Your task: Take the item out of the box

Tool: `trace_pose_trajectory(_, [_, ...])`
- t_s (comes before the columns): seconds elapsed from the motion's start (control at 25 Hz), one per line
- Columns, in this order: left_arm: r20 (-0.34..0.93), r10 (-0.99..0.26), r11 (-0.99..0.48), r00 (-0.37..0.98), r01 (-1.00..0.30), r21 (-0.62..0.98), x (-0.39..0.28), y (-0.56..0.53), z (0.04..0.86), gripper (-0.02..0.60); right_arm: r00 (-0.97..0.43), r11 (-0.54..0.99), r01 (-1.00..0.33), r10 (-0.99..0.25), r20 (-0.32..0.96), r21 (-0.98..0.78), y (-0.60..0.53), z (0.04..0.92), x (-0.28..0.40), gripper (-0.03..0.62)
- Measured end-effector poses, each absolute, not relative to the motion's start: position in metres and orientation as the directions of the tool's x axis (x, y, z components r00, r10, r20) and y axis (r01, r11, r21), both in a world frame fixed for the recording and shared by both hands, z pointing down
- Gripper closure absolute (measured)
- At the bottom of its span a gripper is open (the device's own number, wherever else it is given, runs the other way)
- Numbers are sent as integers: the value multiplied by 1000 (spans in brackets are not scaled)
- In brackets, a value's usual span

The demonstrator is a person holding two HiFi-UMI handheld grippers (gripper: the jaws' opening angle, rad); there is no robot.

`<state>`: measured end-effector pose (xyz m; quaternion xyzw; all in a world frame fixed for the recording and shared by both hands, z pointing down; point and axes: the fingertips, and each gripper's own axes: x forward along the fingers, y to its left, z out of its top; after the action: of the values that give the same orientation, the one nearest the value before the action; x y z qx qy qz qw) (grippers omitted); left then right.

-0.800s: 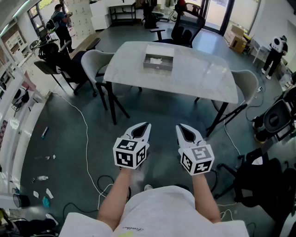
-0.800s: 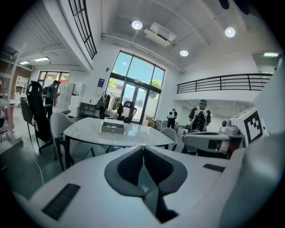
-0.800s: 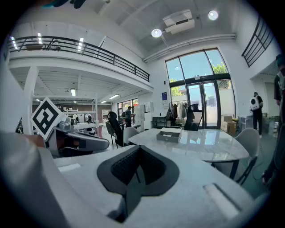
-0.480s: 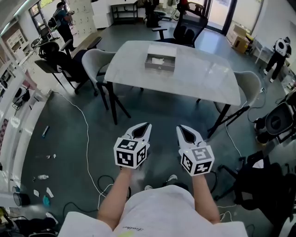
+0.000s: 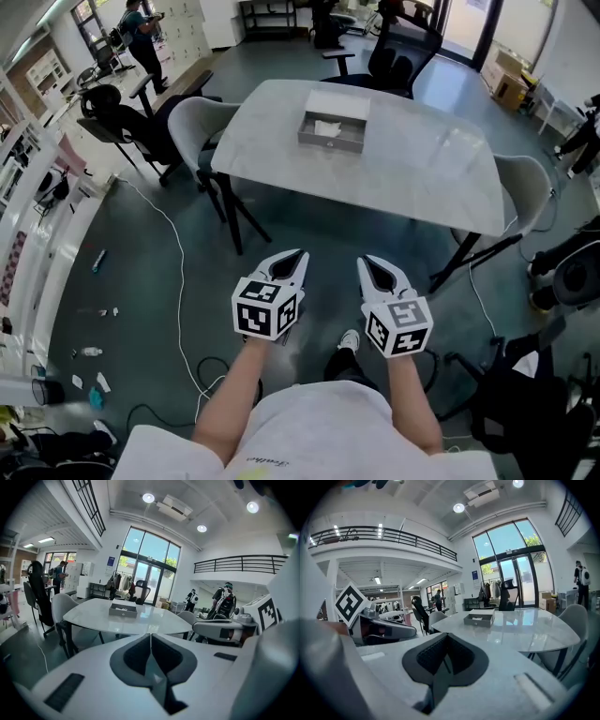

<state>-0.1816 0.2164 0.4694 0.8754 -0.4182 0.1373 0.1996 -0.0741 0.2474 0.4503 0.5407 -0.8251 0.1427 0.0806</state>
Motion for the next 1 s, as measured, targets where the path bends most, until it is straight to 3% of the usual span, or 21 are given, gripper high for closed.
trace_pose_trajectory(0.6, [446,-685,-550,577,-810,203,-72,117,468,566,-474,433,-879,-839,267,-199,147,447,21,591])
trace_pose_trajectory(1.0, [449,-727,-492,520,-850,189,-63,83,462,566,-519,479,-853,-817,252,-205,106,444,43,591])
